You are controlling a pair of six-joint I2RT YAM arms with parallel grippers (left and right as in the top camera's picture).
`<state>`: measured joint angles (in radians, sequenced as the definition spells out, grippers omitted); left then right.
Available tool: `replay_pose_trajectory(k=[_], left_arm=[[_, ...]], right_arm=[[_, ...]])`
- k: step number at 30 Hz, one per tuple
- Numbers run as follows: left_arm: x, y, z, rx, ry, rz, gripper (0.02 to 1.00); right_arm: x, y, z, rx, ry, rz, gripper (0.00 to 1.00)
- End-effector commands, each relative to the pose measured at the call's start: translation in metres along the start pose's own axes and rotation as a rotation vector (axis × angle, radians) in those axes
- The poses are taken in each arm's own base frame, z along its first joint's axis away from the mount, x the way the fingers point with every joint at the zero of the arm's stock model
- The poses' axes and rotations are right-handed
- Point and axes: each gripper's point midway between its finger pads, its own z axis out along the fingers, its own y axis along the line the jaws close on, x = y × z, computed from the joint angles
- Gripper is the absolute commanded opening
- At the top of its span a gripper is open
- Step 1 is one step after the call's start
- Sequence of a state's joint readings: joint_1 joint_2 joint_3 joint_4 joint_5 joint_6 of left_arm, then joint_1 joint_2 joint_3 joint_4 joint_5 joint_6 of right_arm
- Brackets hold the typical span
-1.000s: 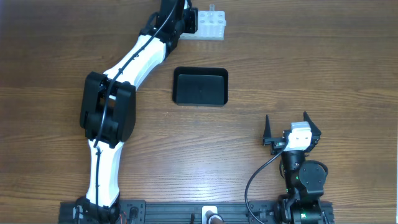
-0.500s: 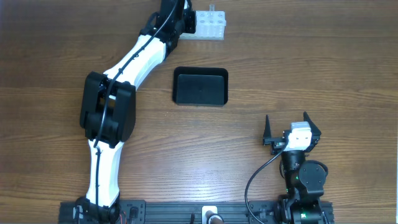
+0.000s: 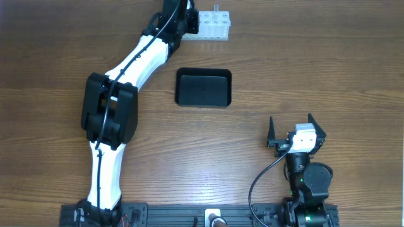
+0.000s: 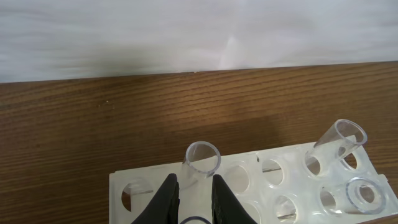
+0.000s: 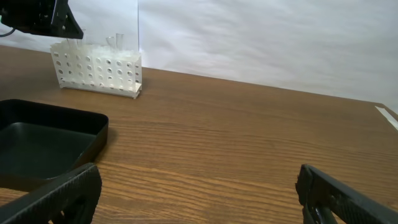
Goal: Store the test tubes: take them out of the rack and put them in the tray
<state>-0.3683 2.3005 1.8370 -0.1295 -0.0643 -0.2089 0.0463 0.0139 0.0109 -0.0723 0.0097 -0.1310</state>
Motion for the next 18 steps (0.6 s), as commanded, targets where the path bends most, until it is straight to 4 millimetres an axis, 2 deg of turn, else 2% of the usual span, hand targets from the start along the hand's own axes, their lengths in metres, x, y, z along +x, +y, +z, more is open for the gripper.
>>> replay_pose_trajectory(k=[1, 9, 18], left_arm=[[-0.004, 0.004, 0.005, -0.011, -0.013, 0.000, 0.097], [-0.007, 0.004, 0.002, -0.010, -0.019, -0.001, 0.080], [-0.029, 0.000, -0.013, -0.001, -0.061, -0.003, 0.060]], right_arm=[[0.002, -0.003, 0.000, 0.015, 0.001, 0.003, 0.991], [0.002, -0.003, 0.000, 0.016, 0.001, 0.003, 0.991], [0.002, -0.003, 0.000, 0.016, 0.001, 0.003, 0.993]])
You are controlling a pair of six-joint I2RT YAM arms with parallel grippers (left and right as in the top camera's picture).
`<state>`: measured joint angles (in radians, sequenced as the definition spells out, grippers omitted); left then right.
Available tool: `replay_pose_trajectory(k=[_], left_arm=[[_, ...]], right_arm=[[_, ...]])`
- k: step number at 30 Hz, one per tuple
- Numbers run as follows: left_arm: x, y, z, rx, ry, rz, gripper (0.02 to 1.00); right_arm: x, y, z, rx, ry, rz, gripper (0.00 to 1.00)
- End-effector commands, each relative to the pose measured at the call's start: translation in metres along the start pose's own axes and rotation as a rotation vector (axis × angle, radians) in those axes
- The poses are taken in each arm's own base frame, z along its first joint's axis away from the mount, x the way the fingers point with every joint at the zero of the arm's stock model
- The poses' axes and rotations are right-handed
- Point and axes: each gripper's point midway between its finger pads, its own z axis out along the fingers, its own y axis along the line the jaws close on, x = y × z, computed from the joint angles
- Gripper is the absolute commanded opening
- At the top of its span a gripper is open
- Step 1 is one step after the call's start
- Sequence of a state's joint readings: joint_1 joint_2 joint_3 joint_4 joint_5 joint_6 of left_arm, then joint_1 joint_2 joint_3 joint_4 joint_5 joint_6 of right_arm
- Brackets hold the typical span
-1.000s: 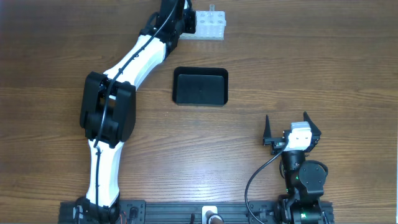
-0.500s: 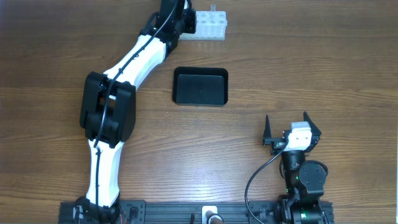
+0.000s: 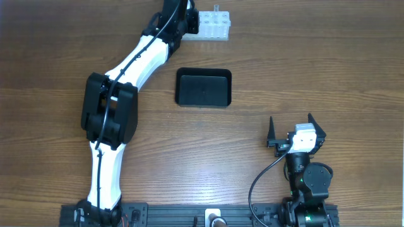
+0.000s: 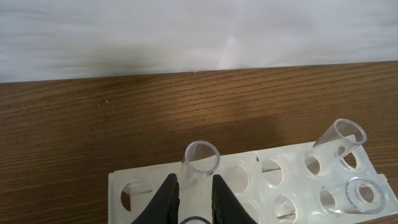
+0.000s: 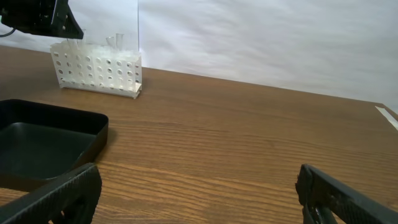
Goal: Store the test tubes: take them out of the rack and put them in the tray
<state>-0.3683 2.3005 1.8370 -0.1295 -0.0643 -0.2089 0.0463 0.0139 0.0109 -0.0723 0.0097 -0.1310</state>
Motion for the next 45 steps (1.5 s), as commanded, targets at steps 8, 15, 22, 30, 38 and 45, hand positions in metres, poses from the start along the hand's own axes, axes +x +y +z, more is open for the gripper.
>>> replay_pose_trajectory(k=[8, 15, 22, 30, 38, 45], left_arm=[[-0.059, -0.003, -0.038, 0.004, -0.123, -0.008, 0.038], [-0.081, -0.007, -0.059, 0.014, -0.168, -0.011, 0.038], [-0.097, -0.009, -0.086, 0.017, -0.177, -0.011, 0.038], [-0.093, -0.018, -0.132, 0.042, -0.082, -0.010, 0.038], [-0.023, -0.027, -0.170, 0.079, 0.258, -0.241, 0.060], [0.043, -0.030, -0.192, 0.042, 0.541, -0.225, 0.110]], right_arm=[[0.002, -0.003, 0.000, 0.015, 0.001, 0.003, 0.991], [0.002, -0.003, 0.000, 0.015, 0.001, 0.003, 0.991], [0.002, -0.003, 0.000, 0.016, 0.001, 0.003, 0.993], [0.002, -0.003, 0.000, 0.016, 0.001, 0.003, 0.991], [0.002, -0.003, 0.000, 0.015, 0.001, 0.003, 0.993], [0.002, -0.003, 0.000, 0.016, 0.001, 0.003, 0.991]])
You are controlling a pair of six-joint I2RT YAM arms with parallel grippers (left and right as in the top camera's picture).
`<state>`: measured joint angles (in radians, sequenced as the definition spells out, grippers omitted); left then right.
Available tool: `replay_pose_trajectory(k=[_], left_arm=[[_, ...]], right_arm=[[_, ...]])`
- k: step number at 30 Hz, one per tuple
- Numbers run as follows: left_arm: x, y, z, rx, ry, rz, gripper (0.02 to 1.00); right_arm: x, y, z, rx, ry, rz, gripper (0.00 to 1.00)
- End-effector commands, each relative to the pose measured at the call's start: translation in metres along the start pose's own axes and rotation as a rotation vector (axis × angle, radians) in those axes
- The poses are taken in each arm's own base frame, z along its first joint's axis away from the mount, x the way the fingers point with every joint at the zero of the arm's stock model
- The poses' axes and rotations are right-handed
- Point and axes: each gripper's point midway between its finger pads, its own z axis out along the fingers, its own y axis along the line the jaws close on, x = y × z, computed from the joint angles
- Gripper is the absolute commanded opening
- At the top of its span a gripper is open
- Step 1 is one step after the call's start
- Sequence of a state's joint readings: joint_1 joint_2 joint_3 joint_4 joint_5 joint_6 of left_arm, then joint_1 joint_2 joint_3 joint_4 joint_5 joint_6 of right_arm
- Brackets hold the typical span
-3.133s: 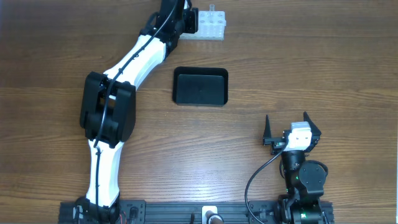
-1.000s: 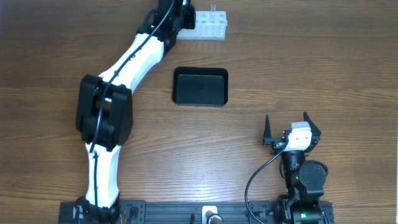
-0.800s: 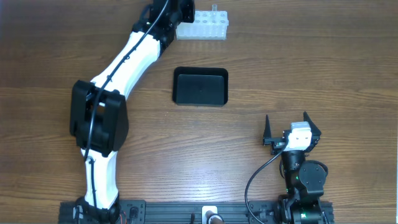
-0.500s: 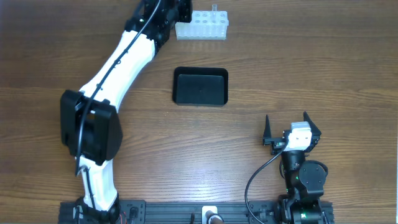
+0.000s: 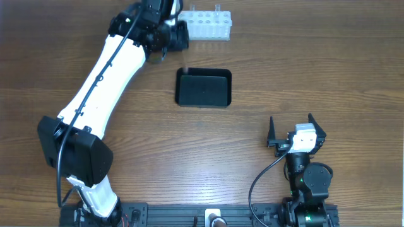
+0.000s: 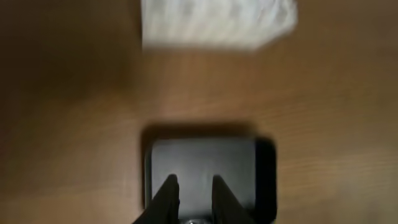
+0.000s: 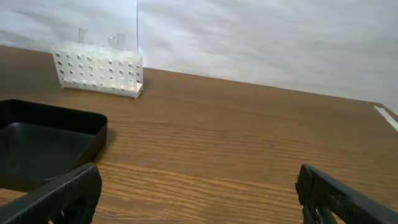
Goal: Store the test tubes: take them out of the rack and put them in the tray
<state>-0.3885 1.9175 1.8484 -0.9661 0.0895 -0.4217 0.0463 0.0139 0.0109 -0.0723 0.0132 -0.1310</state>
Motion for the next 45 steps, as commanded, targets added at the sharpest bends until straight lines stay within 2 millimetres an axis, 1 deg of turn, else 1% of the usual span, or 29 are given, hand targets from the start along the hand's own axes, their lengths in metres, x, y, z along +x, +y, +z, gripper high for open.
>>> replay_pose_trajectory(k=[1, 3, 4, 6, 9, 14, 17, 19, 23, 25, 28, 35, 41, 45], left_arm=[[0.025, -0.006, -0.004, 0.002, 0.095, -0.018, 0.112], [0.038, 0.001, 0.002, -0.041, 0.149, -0.017, 0.108], [0.043, 0.003, 0.006, -0.052, 0.174, -0.013, 0.088], [0.053, 0.004, 0.015, -0.065, 0.217, 0.013, 0.082], [0.064, 0.003, 0.028, -0.076, 0.261, 0.048, 0.082], [0.074, 0.008, 0.047, -0.106, 0.322, 0.046, 0.077], [0.072, 0.010, 0.056, -0.132, 0.341, 0.048, 0.075], [0.065, 0.011, 0.062, -0.147, 0.334, 0.060, 0.075], [0.052, 0.007, 0.073, -0.137, 0.312, 0.106, 0.038], [0.049, 0.006, 0.076, -0.137, 0.304, 0.106, 0.040], [0.048, 0.007, 0.082, -0.142, 0.302, 0.107, 0.045], [0.051, 0.020, 0.094, -0.197, 0.313, 0.109, 0.047], [0.046, 0.020, 0.104, -0.191, 0.291, 0.109, 0.047], [0.048, 0.022, 0.112, -0.194, 0.297, 0.108, 0.051]], right_arm=[[0.002, -0.002, 0.000, 0.012, 0.000, 0.003, 0.991], [0.002, -0.002, 0.000, 0.012, 0.000, 0.003, 0.991], [0.002, -0.002, 0.000, 0.012, 0.000, 0.003, 0.991], [0.002, -0.002, 0.000, 0.012, 0.000, 0.003, 0.991], [0.002, -0.002, 0.000, 0.012, 0.000, 0.003, 0.991], [0.002, -0.002, 0.000, 0.012, 0.000, 0.003, 0.991], [0.002, -0.002, 0.000, 0.012, 0.000, 0.003, 0.993], [0.002, -0.002, 0.000, 0.012, 0.000, 0.003, 0.993], [0.002, -0.002, 0.000, 0.012, 0.000, 0.003, 0.993], [0.002, -0.002, 0.000, 0.012, 0.000, 0.004, 0.991], [0.002, -0.002, 0.000, 0.012, 0.000, 0.003, 0.991], [0.002, -0.002, 0.000, 0.012, 0.000, 0.003, 0.993], [0.002, -0.002, 0.000, 0.012, 0.000, 0.003, 0.991], [0.002, -0.002, 0.000, 0.012, 0.000, 0.003, 0.991]])
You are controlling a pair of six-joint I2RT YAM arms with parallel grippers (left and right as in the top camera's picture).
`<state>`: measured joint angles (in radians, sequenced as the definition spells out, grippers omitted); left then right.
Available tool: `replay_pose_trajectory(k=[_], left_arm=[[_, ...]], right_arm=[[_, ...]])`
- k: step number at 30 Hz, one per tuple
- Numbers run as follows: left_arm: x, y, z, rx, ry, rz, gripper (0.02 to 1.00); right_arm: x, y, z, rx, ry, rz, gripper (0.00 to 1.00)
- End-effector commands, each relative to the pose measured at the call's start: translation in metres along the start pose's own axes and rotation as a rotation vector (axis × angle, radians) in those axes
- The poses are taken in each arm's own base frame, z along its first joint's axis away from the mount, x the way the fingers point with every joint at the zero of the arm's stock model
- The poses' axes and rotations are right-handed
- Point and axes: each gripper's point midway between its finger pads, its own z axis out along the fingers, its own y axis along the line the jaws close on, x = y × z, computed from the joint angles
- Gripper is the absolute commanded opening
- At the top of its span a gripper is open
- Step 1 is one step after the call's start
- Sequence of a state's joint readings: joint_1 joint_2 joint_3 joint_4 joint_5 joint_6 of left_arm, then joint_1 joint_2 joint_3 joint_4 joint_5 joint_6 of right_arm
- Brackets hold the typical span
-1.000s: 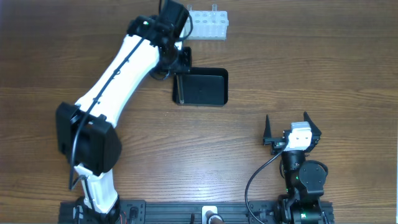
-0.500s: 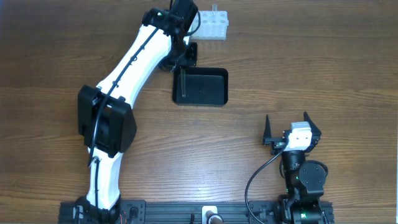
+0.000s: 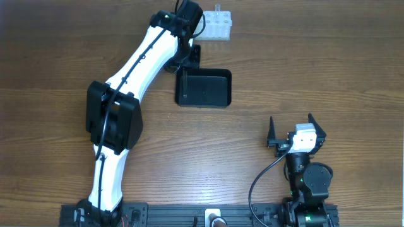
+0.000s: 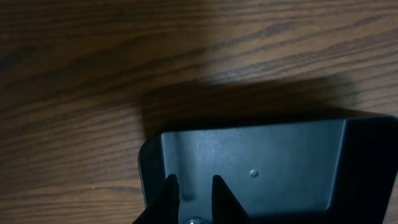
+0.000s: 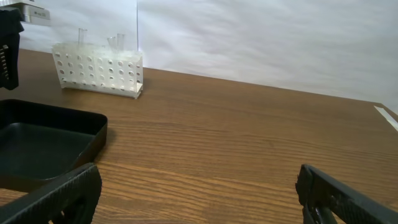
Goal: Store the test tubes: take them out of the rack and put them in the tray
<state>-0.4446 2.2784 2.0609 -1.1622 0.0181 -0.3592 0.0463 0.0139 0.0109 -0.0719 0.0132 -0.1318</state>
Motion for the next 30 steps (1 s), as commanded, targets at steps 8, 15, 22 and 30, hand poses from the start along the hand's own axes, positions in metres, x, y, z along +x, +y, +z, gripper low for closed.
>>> replay_pose_trajectory(k=[8, 15, 22, 30], left_arm=[[0.002, 0.006, 0.026, -0.028, 0.042, 0.008, 0.051], [0.003, 0.007, 0.034, -0.033, 0.054, 0.008, 0.060], [0.007, 0.009, 0.049, -0.040, 0.083, 0.006, 0.104], [0.007, 0.008, 0.052, -0.039, 0.083, 0.004, 0.266]], right_arm=[[0.002, -0.002, 0.000, 0.012, 0.001, 0.004, 0.991], [0.002, -0.002, 0.000, 0.012, 0.001, 0.004, 0.993], [0.002, -0.002, 0.000, 0.012, 0.001, 0.004, 0.993], [0.002, -0.002, 0.000, 0.012, 0.001, 0.004, 0.991]])
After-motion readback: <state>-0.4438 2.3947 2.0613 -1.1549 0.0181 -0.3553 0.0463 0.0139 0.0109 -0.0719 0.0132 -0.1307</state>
